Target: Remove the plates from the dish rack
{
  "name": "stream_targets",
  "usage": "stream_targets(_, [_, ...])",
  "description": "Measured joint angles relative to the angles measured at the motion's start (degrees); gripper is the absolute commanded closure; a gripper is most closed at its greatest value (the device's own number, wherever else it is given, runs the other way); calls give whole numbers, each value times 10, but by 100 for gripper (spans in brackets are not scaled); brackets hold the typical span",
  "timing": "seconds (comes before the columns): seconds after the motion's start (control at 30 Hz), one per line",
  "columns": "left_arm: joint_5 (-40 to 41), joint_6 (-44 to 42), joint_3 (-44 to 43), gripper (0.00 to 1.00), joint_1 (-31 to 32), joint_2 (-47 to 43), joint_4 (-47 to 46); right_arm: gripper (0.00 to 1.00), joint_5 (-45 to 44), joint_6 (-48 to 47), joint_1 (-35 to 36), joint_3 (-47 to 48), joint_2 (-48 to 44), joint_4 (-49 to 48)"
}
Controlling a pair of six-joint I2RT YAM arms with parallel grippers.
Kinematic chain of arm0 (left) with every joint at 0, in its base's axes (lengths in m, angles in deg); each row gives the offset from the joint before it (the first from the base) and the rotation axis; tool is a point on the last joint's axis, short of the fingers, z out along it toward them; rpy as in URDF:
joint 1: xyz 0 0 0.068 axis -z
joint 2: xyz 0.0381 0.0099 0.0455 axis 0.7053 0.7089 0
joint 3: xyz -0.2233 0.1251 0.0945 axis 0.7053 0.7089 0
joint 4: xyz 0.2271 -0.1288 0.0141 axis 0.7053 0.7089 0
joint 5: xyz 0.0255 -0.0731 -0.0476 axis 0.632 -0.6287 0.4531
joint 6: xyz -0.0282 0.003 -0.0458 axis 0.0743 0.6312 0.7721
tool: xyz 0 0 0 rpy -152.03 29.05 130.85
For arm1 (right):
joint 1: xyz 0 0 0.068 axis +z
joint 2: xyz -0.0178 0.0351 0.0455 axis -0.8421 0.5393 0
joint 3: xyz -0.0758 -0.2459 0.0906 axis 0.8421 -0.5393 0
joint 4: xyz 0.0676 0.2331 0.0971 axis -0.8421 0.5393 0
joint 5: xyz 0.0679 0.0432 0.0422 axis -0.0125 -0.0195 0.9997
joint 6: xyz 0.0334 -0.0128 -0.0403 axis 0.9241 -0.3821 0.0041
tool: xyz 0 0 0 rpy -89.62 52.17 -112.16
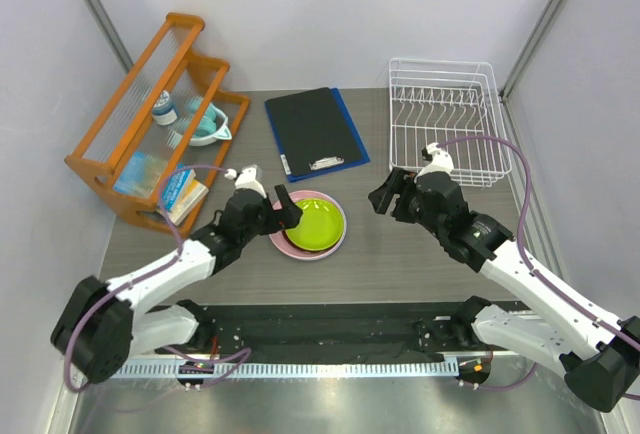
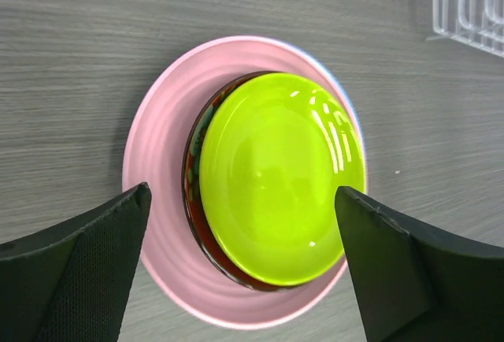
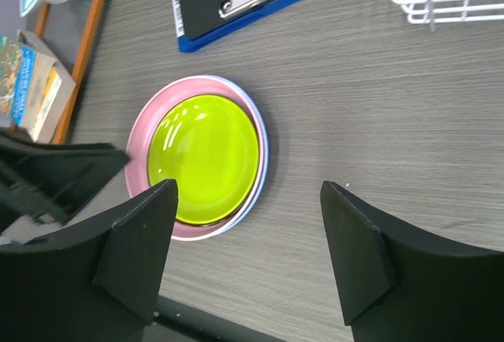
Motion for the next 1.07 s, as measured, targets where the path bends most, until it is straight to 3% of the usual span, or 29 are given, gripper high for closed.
stream_targets(0.07, [6,-3,0,1,0,-38,20,16,-13,-7,0,0,0,1])
stream_targets(0.23, [39,-20,-6,1,0,-147,90,0,-73,-44,0,0,-3,11])
stream_targets(0.47, [104,-66,-64,1,0,-267,183,0,-232,-120,0,-2,-8,7])
stream_targets(0.73, [170,-123,-97,0,0,-310,226,0,-350,-222,0,-93,-8,-101])
stream_targets(1.07, [265,-177,-77,1,0,-303,227,0,-448,-352,0,-228,0,-314])
